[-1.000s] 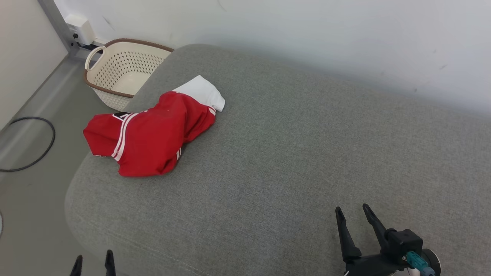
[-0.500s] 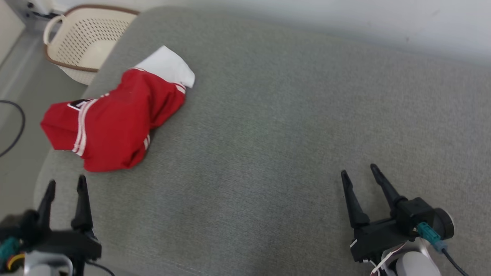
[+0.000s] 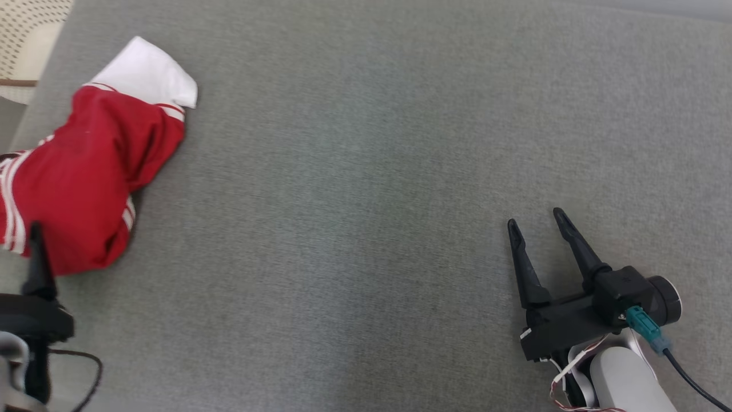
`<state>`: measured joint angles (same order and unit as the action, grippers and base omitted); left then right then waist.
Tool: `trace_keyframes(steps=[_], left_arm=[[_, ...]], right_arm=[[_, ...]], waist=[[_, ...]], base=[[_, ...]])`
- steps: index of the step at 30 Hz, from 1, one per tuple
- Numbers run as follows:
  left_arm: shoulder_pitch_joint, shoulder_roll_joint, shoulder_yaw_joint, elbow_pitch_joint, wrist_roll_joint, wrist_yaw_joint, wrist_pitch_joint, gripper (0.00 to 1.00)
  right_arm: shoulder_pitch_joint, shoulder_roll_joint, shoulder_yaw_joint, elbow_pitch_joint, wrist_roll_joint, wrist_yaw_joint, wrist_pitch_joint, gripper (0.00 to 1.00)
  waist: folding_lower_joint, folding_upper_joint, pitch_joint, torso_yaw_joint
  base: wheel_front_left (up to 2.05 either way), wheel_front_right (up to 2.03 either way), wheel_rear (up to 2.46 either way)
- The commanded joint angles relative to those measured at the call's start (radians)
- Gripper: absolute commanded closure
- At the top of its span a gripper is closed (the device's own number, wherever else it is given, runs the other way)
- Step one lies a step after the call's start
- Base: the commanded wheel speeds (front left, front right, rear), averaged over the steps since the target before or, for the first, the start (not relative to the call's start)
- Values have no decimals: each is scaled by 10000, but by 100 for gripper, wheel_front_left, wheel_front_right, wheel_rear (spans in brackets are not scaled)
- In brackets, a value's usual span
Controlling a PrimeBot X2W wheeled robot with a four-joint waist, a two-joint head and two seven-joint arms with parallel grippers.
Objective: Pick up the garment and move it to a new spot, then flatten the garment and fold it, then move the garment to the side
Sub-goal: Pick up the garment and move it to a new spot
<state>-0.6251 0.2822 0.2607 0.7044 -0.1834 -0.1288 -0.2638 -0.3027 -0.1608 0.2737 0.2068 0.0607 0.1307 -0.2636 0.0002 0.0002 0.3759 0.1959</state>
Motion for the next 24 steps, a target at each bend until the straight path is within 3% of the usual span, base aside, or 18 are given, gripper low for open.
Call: trace_keyframes(steps=[1,13,14,15,24], left_arm=[[-227,144,96,200,34,73,-9,0],[-682,183,666,1402,-480,27,-3,0],[-651,173,546,1429,-429,3,-1,33],[-631,150,430,1334,-403,-2,-1,100],[141,50,-420,-1296,-359,-9,-9,100]], right_arm=[[-143,-11,-57,-61,-58,-1,-10,0],[-140,21,-319,-168,-210,-4,1,0],[-185,48,-320,-164,-190,-4,1,0],[-213,67,-316,-164,-184,-4,1,0],[-172,257,-308,-16,-3,-1,-2,0]], waist=[[-2,-2,505,-492],[-2,-2,840,-638],[-2,-2,825,-633],[-2,-2,801,-619],[-2,-2,375,-529]], base=[[0,0,0],[0,0,0],[0,0,0],[0,0,0],[0,0,0]])
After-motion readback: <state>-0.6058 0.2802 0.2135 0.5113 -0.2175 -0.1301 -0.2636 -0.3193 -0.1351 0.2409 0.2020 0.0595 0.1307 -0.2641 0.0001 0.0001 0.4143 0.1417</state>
